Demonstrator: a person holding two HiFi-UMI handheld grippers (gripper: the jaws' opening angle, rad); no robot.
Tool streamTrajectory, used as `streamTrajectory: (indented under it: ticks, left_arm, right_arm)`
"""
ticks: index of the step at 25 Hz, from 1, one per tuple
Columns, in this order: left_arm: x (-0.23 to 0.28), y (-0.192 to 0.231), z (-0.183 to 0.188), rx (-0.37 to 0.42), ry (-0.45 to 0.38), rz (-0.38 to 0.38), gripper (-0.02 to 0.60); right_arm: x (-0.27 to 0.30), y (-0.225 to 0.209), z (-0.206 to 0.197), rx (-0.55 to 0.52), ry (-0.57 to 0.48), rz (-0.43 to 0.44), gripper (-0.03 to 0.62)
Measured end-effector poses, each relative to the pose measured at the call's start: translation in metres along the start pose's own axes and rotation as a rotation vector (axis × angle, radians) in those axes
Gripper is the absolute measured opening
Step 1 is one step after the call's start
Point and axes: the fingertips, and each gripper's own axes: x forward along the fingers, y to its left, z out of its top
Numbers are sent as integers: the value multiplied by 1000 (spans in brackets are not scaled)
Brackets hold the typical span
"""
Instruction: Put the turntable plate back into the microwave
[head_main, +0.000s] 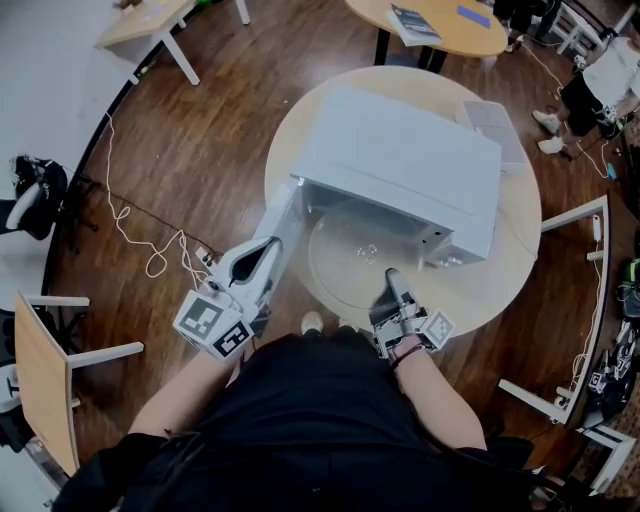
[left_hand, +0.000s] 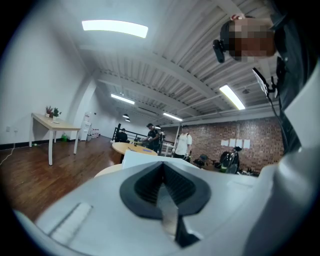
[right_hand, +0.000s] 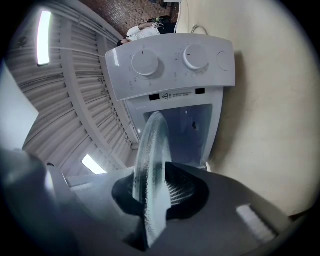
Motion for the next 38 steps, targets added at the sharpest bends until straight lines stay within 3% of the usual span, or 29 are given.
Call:
streamTrajectory:
  ticks: [26, 30, 32, 35, 38]
  left_arm:
    - [1, 3, 0, 52, 33, -17, 6]
    - [6, 6, 3, 13, 27, -54, 6]
    - [-1, 15, 11, 19, 36, -40, 6]
    - [-7, 20, 12, 37, 40, -6, 6]
    - [-2, 18, 10, 24, 25, -11, 6]
  right_arm:
    - [22, -14, 12, 14, -21, -7, 34]
    - [21, -10, 23, -74, -33, 48, 35]
    - [34, -12, 13, -66, -28, 69, 35]
    - [42, -17, -2, -1, -20, 17, 34]
    - [40, -18, 3, -7, -15, -5, 34]
